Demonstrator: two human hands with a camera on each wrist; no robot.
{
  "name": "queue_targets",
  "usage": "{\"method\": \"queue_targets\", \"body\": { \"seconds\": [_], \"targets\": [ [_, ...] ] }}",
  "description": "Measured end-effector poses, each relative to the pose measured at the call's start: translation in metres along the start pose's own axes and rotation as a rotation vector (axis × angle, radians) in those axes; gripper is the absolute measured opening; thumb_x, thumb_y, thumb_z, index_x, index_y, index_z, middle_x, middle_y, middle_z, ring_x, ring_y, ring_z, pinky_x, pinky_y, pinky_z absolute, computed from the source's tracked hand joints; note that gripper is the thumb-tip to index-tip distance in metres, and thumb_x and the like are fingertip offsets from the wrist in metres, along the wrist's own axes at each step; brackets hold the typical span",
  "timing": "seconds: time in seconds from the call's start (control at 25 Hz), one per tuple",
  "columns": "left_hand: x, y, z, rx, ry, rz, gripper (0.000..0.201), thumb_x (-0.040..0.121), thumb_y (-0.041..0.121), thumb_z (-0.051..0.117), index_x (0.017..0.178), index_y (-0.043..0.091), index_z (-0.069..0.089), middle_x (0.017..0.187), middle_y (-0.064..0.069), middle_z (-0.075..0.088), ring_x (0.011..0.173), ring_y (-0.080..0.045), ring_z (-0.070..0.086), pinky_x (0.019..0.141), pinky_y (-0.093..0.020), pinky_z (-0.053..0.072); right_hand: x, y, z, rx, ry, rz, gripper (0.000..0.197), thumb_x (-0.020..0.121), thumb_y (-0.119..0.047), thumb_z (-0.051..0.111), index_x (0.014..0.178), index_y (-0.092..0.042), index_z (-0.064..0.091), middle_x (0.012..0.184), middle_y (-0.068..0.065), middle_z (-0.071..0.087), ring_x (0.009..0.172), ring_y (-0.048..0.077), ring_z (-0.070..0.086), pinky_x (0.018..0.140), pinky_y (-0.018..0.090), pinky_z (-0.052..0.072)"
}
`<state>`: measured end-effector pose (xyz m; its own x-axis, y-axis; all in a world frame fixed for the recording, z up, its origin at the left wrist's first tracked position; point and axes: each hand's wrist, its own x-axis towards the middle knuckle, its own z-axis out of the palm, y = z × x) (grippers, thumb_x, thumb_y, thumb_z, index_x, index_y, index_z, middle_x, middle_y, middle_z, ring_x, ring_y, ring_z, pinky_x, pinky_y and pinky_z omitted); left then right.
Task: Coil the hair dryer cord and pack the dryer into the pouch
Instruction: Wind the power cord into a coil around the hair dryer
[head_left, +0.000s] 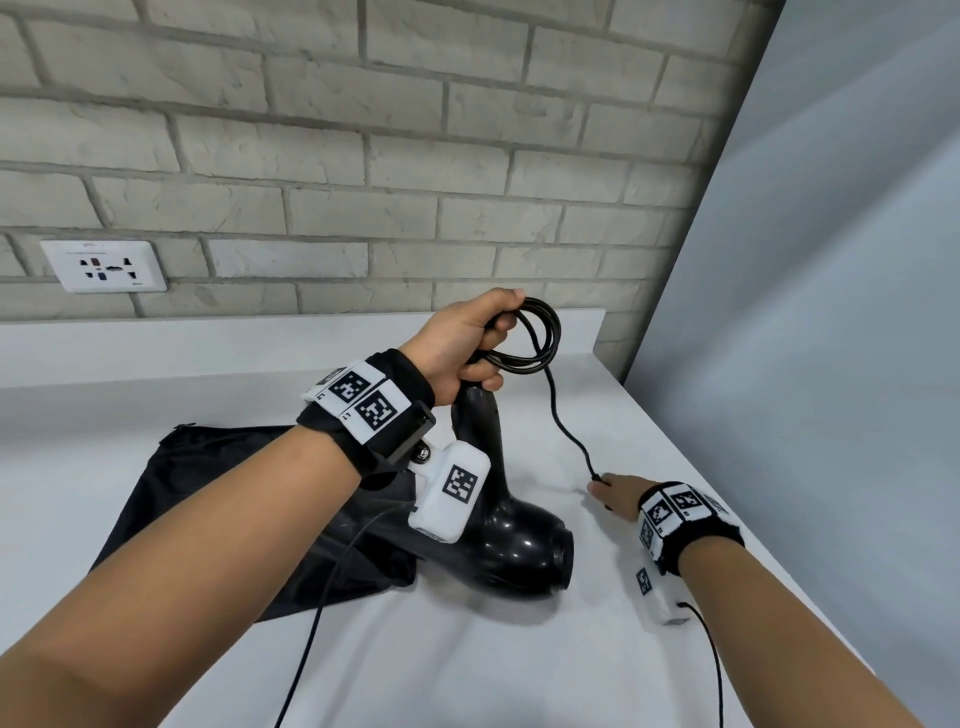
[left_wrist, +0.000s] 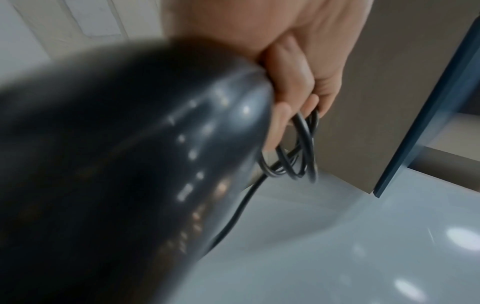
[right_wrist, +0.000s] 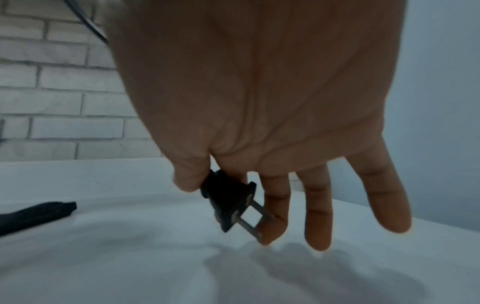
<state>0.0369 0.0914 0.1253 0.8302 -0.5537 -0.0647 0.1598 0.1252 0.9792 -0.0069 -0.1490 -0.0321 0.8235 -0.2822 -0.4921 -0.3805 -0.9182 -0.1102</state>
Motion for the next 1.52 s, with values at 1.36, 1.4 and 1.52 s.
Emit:
{"method": "queue_targets", "body": {
  "seconds": [1.36, 1.4, 1.52],
  "targets": [
    [-0.004, -0.013, 0.016, 0.153, -0.057, -0.034, 0.038, 0.094, 0.049, 0.038, 0.07, 0.02, 0.045, 0.043, 0.009, 0.021, 0.029, -0.007, 0.009, 0.043, -0.021, 0.02, -0.079, -0.09, -0.125, 0.777, 0.884, -0.634, 0.018, 0.085, -0.001, 0.05, 0.085, -0.006, 0.067, 0.061, -0.004, 0.053, 0.052, -0.008, 0.049, 0.054, 0.004, 0.036],
    [-0.004, -0.014, 0.016, 0.165, -0.075, -0.04, 0.039, 0.095, 0.049, 0.037, 0.069, 0.021, 0.046, 0.044, 0.009, 0.021, 0.029, -0.007, 0.009, 0.042, -0.02, 0.021, -0.082, -0.091, -0.127, 0.763, 0.904, -0.636, 0.019, 0.085, -0.001, 0.05, 0.084, -0.006, 0.068, 0.061, -0.007, 0.053, 0.051, -0.01, 0.049, 0.054, 0.003, 0.036],
    [-0.003, -0.017, 0.02, 0.234, -0.125, -0.033, 0.036, 0.096, 0.047, 0.035, 0.073, 0.022, 0.045, 0.043, 0.009, 0.022, 0.029, -0.006, 0.009, 0.039, -0.014, 0.02, -0.09, -0.097, -0.128, 0.697, 0.93, -0.644, 0.02, 0.085, -0.001, 0.05, 0.084, -0.008, 0.068, 0.064, -0.007, 0.054, 0.053, -0.014, 0.05, 0.054, 0.001, 0.035]
  ]
}}
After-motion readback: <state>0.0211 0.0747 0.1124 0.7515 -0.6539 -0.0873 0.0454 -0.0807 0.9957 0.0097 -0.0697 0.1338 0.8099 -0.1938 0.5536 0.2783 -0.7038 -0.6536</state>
